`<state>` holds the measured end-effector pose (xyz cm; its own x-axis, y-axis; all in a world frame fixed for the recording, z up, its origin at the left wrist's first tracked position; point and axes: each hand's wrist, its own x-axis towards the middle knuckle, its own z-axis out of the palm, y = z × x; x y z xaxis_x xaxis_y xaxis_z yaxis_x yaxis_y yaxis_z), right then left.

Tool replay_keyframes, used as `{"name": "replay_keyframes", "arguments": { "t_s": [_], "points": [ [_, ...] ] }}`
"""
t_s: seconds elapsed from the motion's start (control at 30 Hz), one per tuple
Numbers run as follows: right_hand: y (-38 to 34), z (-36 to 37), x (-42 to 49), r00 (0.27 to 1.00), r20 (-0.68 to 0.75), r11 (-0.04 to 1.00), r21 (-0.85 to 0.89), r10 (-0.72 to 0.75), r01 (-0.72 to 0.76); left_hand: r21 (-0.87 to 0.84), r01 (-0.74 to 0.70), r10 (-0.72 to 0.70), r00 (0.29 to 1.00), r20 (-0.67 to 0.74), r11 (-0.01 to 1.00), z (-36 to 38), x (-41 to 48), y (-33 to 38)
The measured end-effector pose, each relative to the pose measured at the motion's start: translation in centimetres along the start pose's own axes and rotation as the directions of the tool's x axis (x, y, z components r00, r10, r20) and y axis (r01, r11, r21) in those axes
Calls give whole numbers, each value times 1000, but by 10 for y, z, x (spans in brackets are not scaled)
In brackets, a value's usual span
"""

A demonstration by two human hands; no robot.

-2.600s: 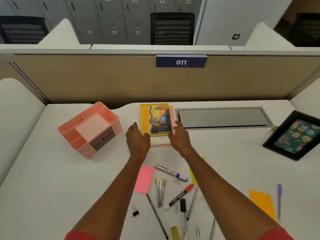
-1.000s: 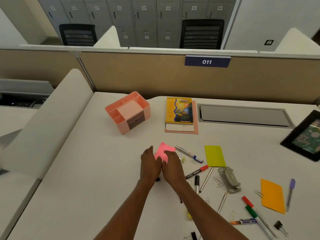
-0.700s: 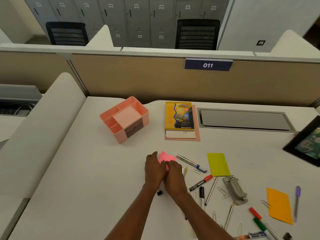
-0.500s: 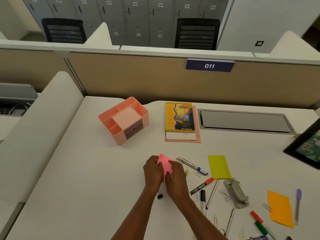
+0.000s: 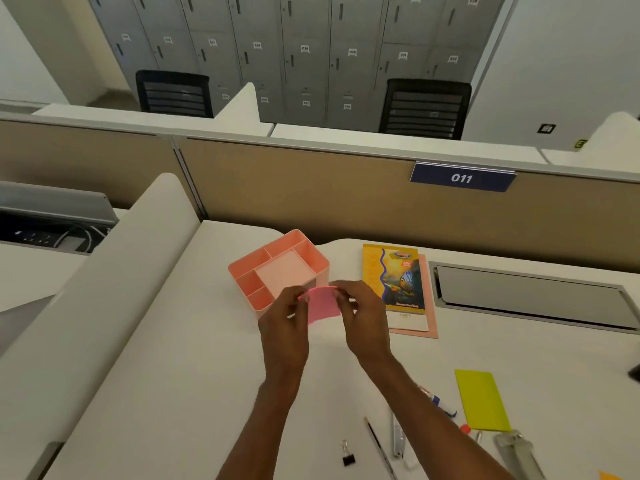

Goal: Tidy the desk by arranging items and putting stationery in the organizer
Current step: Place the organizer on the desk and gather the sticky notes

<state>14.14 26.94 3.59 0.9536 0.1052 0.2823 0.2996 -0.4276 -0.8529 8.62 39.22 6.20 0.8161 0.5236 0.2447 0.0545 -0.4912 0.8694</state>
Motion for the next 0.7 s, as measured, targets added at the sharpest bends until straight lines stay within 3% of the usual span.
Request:
{"name": "replay_keyframes", "arguments": {
  "t_s": [0.13, 0.27, 0.7],
  "points": [
    [-29, 24, 75, 988, 13, 988, -18, -152, 152, 0, -115, 113, 981, -155, 993, -11, 73, 3],
    [-39, 49, 133, 970, -2, 968, -63, -245, 244, 31, -135, 139, 969, -204, 990, -11, 139, -9],
    [13, 101, 198, 977, 181, 986, -100, -112, 132, 215, -18, 37, 996, -81, 976, 22, 186, -68]
  ]
}}
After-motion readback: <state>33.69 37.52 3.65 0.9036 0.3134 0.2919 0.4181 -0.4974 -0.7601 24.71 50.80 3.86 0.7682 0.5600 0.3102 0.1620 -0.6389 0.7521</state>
